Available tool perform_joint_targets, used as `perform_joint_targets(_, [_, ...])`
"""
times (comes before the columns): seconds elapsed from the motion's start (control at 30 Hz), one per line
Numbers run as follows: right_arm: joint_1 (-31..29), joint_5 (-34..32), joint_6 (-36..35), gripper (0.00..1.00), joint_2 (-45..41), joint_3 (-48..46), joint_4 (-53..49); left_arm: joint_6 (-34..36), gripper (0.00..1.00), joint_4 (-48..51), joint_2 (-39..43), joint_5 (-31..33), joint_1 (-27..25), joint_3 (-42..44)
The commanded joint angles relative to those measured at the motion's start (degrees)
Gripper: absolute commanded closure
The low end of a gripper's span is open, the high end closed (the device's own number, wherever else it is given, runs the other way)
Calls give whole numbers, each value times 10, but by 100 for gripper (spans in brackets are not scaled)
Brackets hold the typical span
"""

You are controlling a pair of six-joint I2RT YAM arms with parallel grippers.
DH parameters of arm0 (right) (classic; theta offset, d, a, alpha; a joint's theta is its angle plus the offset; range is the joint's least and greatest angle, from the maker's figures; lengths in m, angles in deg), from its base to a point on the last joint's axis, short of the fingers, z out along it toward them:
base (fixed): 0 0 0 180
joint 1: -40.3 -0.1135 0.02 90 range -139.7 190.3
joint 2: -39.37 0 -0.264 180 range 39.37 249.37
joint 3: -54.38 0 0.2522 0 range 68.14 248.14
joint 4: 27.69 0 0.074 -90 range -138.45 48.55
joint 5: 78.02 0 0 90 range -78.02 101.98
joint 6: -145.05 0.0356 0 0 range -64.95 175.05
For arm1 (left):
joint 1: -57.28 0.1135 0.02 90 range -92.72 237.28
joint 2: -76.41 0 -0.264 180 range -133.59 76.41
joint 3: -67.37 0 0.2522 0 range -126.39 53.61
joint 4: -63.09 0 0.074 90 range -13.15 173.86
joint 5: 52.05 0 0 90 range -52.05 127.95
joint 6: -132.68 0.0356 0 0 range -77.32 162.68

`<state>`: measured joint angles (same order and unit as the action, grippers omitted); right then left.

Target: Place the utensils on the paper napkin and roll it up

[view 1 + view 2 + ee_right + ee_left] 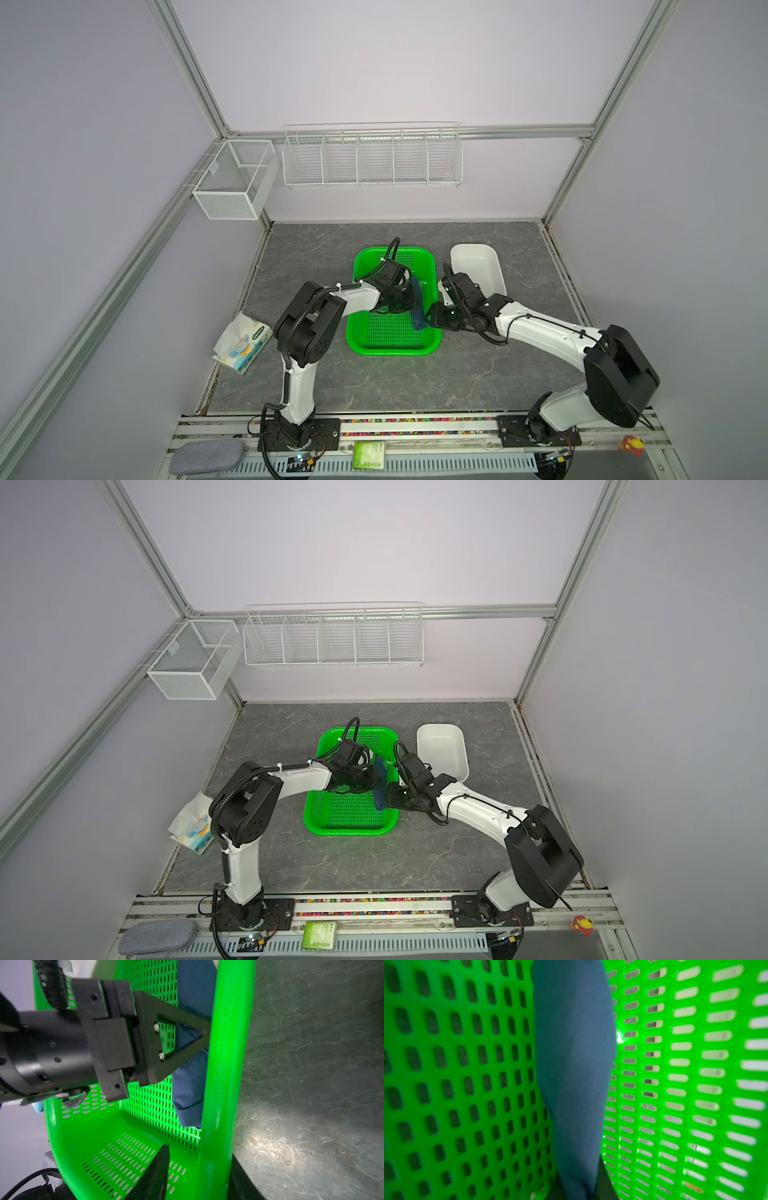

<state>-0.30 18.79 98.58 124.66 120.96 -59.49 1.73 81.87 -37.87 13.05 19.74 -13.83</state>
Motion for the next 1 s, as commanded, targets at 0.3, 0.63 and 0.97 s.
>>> perform_joint_targets(0.3, [-4, -29, 5, 54, -35, 4, -4, -42, 87, -137, -12, -83, 14, 60])
perform_joint_targets(0.63, [-17, -94, -5, 56, -94, 24, -32, -39, 95, -134, -12, -66, 17, 67])
perform_joint_targets(0.97, [-70, -112, -28, 91, 20, 111, -88, -44, 96, -134, -16, -72, 19, 64])
